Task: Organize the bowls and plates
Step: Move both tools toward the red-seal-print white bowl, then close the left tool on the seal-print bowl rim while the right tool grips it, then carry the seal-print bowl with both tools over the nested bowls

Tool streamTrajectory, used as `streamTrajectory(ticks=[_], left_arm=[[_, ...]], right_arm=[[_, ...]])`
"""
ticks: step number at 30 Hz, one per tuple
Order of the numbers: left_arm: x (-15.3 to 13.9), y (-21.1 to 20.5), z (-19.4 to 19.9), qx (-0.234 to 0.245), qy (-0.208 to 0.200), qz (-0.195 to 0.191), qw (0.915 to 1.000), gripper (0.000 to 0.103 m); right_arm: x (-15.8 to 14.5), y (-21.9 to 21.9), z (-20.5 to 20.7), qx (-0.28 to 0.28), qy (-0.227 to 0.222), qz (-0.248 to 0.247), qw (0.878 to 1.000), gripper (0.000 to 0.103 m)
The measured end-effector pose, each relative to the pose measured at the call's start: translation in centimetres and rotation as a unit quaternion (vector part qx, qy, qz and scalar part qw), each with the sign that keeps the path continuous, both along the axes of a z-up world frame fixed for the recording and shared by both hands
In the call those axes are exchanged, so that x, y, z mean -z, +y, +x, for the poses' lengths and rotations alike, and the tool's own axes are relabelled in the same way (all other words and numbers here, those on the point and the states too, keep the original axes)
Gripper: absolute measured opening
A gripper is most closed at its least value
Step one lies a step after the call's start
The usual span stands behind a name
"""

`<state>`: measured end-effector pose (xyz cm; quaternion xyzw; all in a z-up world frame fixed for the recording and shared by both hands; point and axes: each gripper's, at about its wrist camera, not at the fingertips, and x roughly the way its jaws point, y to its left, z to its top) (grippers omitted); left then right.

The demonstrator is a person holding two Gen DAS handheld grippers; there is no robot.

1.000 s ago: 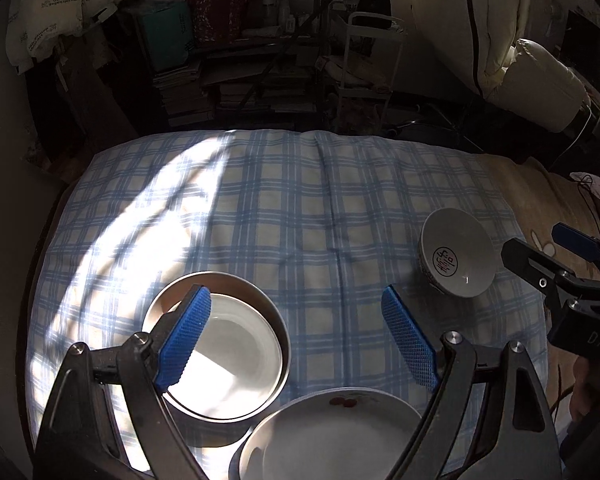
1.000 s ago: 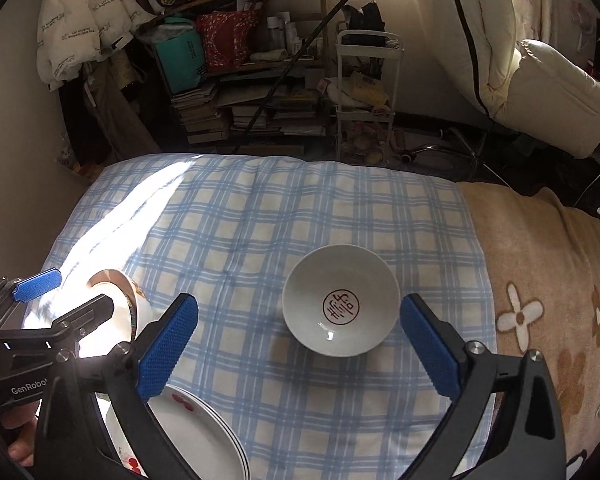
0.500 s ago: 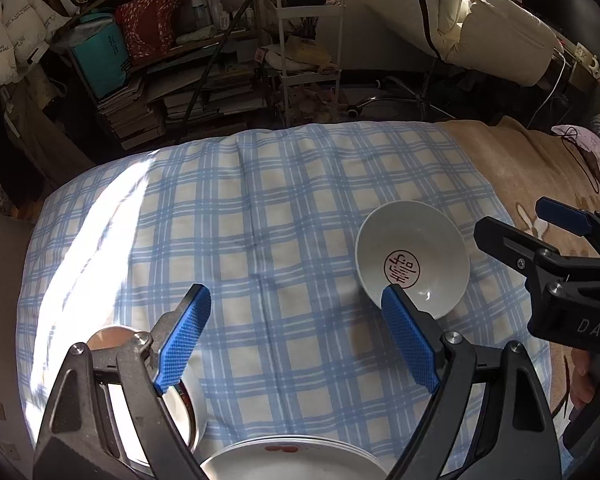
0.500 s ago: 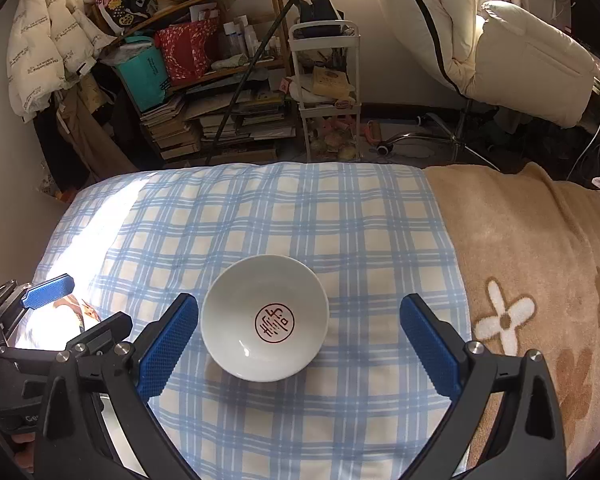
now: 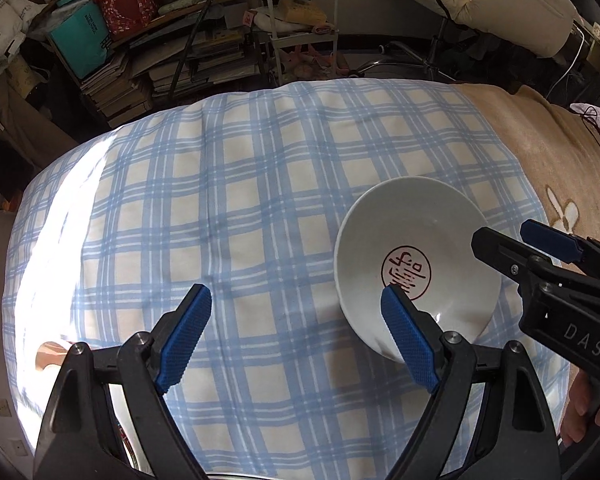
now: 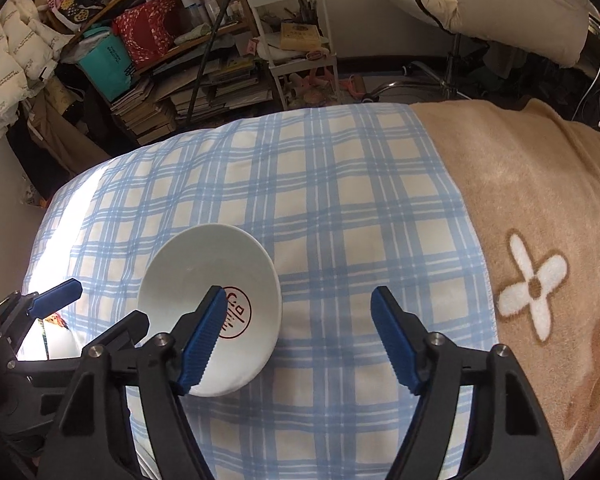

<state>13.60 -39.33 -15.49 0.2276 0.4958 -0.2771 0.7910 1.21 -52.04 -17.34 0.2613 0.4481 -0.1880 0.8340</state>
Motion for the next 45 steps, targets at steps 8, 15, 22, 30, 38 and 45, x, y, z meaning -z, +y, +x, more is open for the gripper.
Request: streamTrajectory(ticks=[8, 15, 22, 30, 38, 45], left_arm=[[2.9, -1.3, 1.4, -0.009, 0.052, -0.002, 0.9986, 0.048], [3.2, -2.2, 1.1, 0.008, 0.073, -0.026, 0.9970, 0.017], [2.7, -2.9, -0.6, 0.024, 0.036, 0.005, 0.9990, 0.014], [2.2, -1.5, -1.3, 0.019, 0.054, 0.022, 0.9981, 0.014], [0.1, 1.6, -2.0, 0.007, 0.046, 0.024, 0.9986, 0.014], [-2.3, 6.2, -1.8, -0.020, 0.026, 0.018, 0.9993, 0.014]], right_arm=[[2.7, -0.8, 0.6, 0.017, 0.000, 0.071, 0.997, 0.032], [3.2, -0.1, 1.3, 0.007, -0.001, 0.080, 0.997, 0.009], [3.2, 0.4, 1.3, 0.006, 0.008, 0.065, 0.998, 0.007], [2.8, 1.2, 0.4, -0.003, 0.013, 0.073, 0.997, 0.008], [0.9, 4.2, 0.0, -0.017, -0.001, 0.066, 0.998, 0.008], [-1.2, 8.2, 0.7, -0.048, -0.014, 0.059, 0.997, 0.008]])
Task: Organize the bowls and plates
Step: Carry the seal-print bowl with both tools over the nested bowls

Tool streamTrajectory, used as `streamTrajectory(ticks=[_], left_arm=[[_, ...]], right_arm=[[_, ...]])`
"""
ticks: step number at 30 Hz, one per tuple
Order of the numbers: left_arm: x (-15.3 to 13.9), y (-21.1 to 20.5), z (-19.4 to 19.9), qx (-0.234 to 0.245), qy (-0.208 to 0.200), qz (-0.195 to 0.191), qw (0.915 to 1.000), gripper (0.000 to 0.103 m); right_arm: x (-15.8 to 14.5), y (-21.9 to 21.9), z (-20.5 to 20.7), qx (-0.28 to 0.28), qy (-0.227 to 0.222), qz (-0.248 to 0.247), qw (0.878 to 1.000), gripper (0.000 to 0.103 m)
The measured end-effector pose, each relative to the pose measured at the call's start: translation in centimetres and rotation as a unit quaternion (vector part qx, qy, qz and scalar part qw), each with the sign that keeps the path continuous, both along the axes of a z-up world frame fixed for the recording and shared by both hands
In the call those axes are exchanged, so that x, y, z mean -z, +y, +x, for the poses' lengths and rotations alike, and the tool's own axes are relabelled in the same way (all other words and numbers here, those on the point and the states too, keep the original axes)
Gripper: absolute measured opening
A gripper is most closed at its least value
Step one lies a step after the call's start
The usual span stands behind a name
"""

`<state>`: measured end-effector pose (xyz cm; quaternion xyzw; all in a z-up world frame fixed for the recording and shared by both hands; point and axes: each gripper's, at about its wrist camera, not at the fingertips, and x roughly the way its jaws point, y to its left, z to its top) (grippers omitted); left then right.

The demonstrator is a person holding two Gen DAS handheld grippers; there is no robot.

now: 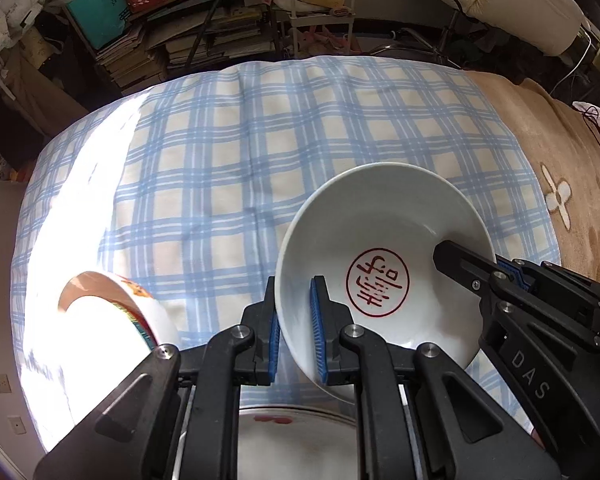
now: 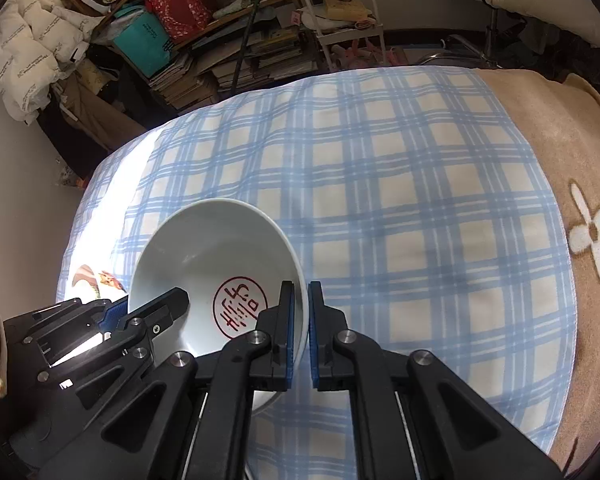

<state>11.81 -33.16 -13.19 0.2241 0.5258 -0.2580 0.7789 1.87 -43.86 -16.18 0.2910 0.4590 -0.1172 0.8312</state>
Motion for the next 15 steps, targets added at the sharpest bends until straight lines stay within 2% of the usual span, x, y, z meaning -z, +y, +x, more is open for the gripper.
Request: streamTrajectory(ticks=[11, 15], left_arm=[[-4.0, 8.3, 0.6, -0.040, -0.012, -0.017, 0.9990, 0.014], [-5.4, 10.9, 0.5, -0.058, -0.019, -0.027, 0.9978, 0.014]], right_arm=[[-3.7, 7.1, 1.0, -0.043, -0.039, -0.015, 0.998, 0.008], [-5.4, 9.5, 1.2, -0.068, -0.052, -0.038, 0.996, 0.008]])
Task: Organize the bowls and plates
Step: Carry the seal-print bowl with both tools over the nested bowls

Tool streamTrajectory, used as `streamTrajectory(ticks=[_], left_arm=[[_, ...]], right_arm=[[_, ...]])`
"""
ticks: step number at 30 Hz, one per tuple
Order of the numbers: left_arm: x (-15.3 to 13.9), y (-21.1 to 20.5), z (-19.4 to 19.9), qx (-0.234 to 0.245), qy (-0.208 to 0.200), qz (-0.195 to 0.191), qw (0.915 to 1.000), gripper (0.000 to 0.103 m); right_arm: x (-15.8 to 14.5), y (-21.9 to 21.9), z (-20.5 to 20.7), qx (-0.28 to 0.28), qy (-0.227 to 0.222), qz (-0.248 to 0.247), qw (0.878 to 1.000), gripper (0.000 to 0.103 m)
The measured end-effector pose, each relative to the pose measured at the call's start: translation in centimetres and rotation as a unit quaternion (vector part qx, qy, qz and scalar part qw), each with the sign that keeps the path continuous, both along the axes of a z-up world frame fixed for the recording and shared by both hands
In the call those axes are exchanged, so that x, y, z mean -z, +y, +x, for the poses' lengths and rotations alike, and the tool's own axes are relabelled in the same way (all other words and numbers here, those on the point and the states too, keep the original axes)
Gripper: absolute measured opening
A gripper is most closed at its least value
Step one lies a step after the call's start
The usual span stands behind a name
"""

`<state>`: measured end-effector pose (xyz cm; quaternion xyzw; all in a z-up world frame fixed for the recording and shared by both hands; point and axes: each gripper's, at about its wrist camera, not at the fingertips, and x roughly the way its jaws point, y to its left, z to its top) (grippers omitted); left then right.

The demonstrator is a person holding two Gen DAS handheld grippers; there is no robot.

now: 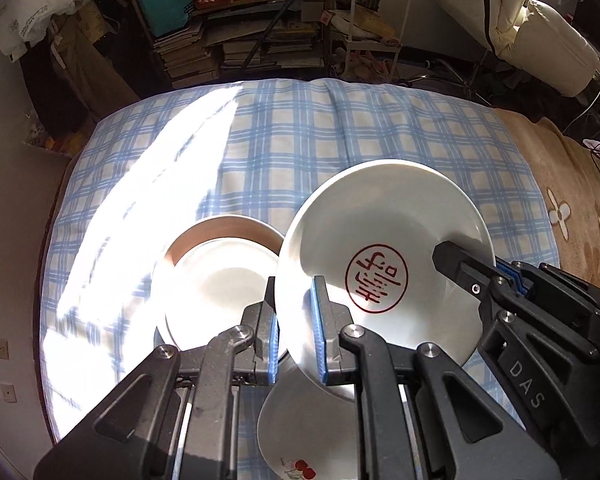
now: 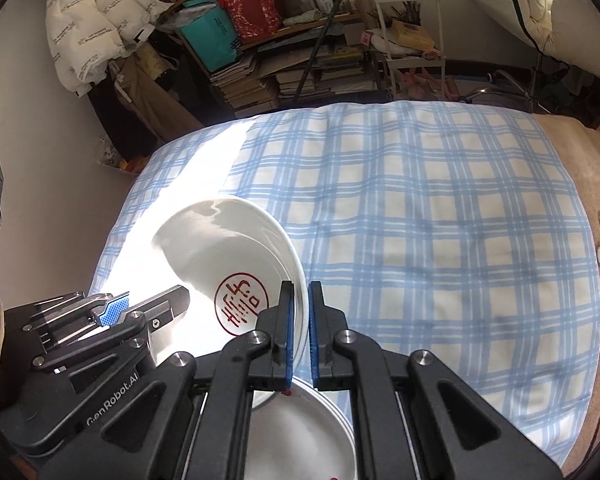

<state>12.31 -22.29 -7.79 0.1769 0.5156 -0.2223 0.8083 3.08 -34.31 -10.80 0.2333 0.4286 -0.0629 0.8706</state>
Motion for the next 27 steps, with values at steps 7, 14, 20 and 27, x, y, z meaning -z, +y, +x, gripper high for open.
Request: streamTrajectory(ticks=[7, 14, 20, 27], left_arm=[[-1.4, 4.3, -0.3, -0.030, -0.008, -0.020, 0.9993, 0.015], [-1.4, 8.3, -0.3, -0.053, -0.009, -0.027, 0.9982, 0.015], [-0.9, 10.6, 0.3, -0.067, -0.005, -0.036, 0.9971, 0.015], [0.7, 11.2, 0.9, -0.070, 0.000, -0.045, 0.9965, 0.015]], right_arm=[[-2.1, 3.7, 0.4, -0.028, -0.021, -0.019, 0.999, 0.008], [-2.6, 7.2, 1.4, -0.063, -0.027, -0.029, 0.997, 0.008], [-2.1, 9.1, 2.6, -0.084, -0.025, -0.032, 0.996, 0.008], [-1.3, 10.0, 3.5, -0.092, -0.016, -0.046, 0.995, 0.008]])
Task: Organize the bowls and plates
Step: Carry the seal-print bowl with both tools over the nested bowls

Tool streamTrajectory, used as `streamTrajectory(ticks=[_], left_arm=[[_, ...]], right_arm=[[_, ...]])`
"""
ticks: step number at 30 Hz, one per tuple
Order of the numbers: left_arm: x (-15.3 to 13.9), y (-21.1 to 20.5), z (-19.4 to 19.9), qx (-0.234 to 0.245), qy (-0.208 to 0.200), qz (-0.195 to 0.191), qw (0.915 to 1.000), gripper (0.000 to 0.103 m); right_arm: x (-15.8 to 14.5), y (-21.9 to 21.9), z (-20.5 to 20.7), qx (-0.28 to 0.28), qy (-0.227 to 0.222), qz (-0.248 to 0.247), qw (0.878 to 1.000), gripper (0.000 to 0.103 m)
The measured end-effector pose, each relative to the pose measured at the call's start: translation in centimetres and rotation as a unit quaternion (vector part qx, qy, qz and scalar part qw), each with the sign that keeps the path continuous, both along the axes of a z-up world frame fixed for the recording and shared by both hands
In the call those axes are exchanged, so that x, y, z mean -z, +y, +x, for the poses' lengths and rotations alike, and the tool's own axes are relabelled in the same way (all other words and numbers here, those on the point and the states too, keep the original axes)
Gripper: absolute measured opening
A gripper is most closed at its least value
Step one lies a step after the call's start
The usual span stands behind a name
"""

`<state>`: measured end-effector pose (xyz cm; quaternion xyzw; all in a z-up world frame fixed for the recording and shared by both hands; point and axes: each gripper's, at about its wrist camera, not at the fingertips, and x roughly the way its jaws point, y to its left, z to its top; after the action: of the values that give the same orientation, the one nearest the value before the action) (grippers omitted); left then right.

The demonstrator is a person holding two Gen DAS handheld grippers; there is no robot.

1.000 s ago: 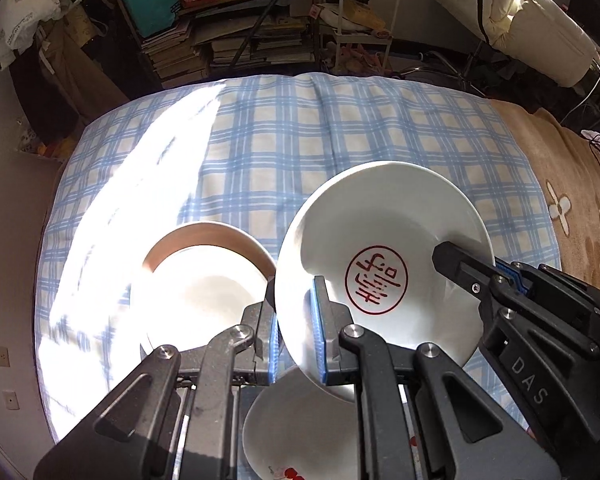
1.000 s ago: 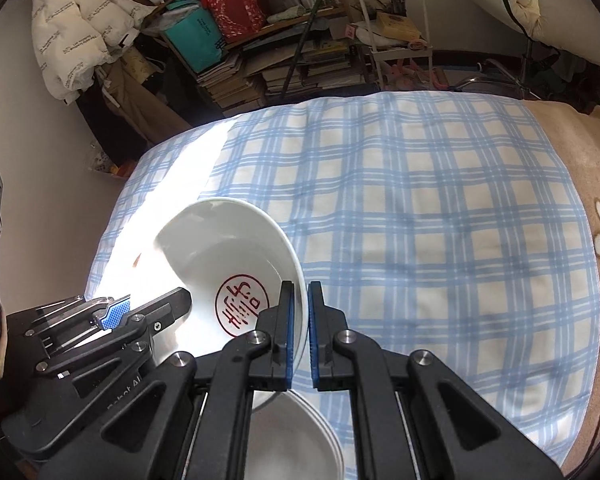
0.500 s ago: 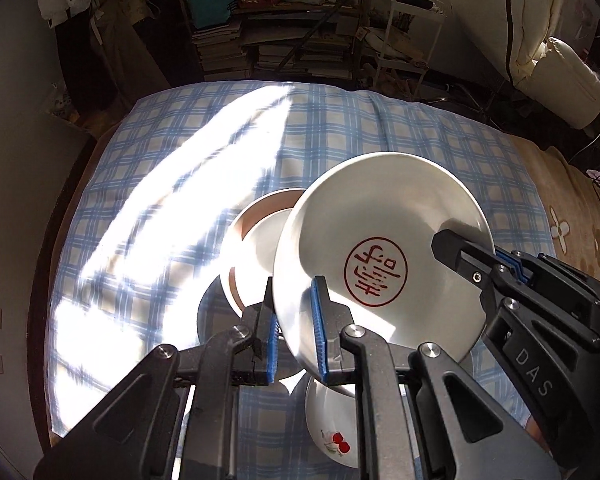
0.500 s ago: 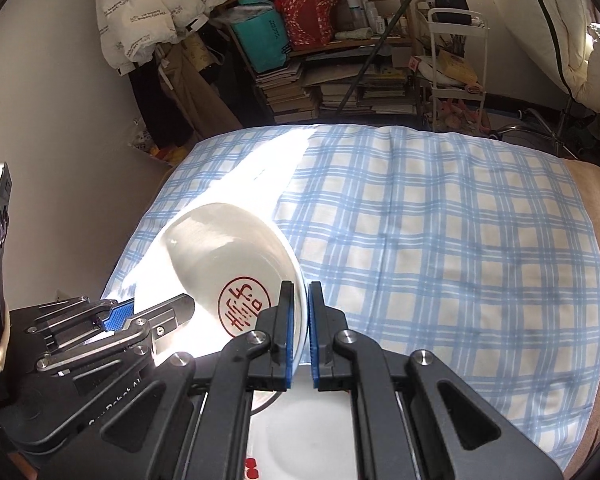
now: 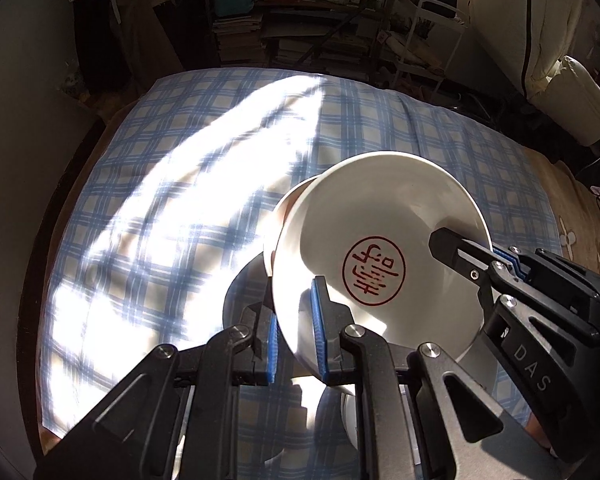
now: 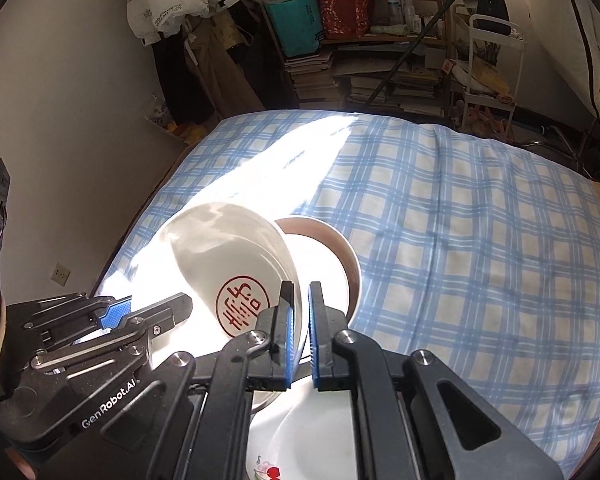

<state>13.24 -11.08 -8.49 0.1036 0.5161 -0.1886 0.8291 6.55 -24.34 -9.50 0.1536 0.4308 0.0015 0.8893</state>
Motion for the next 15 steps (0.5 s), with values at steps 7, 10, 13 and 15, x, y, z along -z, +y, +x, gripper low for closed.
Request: streamTrajectory(ticks=[7, 10, 13, 15], left_arm=[[1.6, -0.1, 0.8, 0.003, -0.006, 0.003, 1.0000, 0.015], [2.6, -0.3, 1.2, 0.005, 0.002, 0.003, 1.0000, 0.015], [3.3, -0.5, 1.6, 0.006, 0.005, 0.005, 1.0000, 0.015], [3.7, -0.7, 1.9, 0.006, 0.007, 0.005, 0.9999, 0.015]], right_arm=[[1.3, -0.2, 1.1, -0.005, 0.008, -0.002, 1.000, 0.008], [2.0, -0.2, 1.6, -0.004, 0.015, -0.004, 1.000, 0.008], [2.6, -0.3, 2.2, -0.003, 0.020, -0.004, 1.000, 0.008], [3.0, -0.4, 2.4, -0.001, 0.024, -0.002, 1.000, 0.008]])
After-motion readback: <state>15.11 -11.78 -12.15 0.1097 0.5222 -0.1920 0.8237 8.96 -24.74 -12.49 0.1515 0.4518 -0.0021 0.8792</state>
